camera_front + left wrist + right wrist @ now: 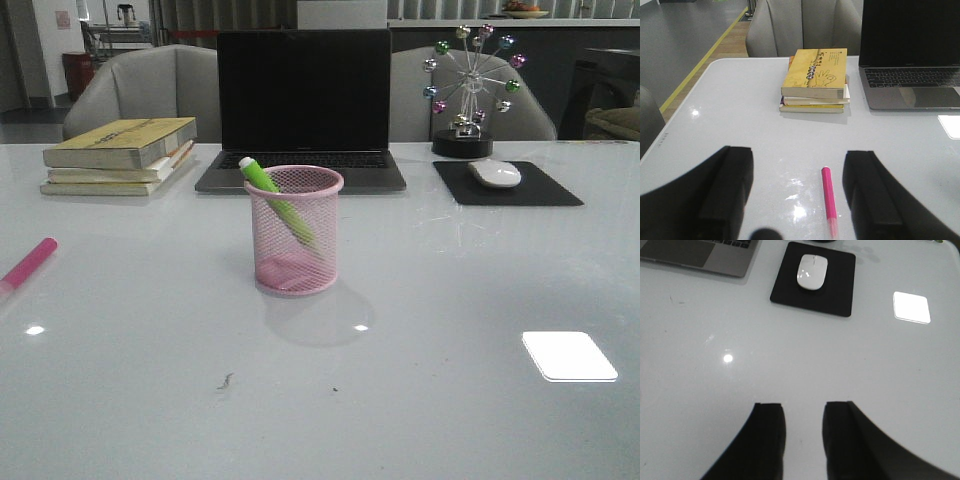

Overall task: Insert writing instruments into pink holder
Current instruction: 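Raise the right gripper away from the holder, then lower the left gripper onto the pink marker and close on it, then lift the pink marker upright and carry it over the holder, then lower the pink marker into the holder and open the left gripper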

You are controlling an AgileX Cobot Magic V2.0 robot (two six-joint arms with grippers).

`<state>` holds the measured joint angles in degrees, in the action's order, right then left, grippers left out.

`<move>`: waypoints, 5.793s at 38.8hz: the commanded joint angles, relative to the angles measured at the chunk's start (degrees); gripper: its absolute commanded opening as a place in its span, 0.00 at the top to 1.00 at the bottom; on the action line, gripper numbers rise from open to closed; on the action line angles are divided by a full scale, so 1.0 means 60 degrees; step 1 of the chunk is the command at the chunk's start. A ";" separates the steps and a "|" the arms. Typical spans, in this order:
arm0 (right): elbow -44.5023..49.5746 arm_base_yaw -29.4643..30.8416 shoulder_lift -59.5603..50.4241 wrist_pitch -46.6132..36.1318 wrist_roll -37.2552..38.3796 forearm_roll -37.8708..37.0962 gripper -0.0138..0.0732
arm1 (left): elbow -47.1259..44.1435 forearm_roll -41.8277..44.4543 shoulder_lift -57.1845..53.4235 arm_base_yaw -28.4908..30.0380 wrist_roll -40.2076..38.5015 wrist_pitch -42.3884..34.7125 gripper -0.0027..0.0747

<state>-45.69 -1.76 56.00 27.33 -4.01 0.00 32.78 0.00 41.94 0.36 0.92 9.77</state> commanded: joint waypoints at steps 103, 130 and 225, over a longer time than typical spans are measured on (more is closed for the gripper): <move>0.0559 0.0059 -0.0631 -0.0152 -0.0081 -0.0237 0.46 | 0.8185 -0.0278 1.1846 -0.1021 -0.0021 0.4635 0.39; 0.0559 0.0059 -0.0631 0.0239 -0.0081 -0.0236 0.46 | 0.8185 -0.0400 1.2827 -0.1039 -0.0021 0.5379 0.69; 0.0559 0.0059 -0.0631 0.0539 -0.0081 -0.0950 0.46 | 0.5618 -0.2649 1.0666 -0.6581 -0.2100 -0.7322 0.85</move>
<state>-40.82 -1.76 53.04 33.73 -4.01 -4.69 64.98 -16.02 108.49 -39.27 -11.03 -28.93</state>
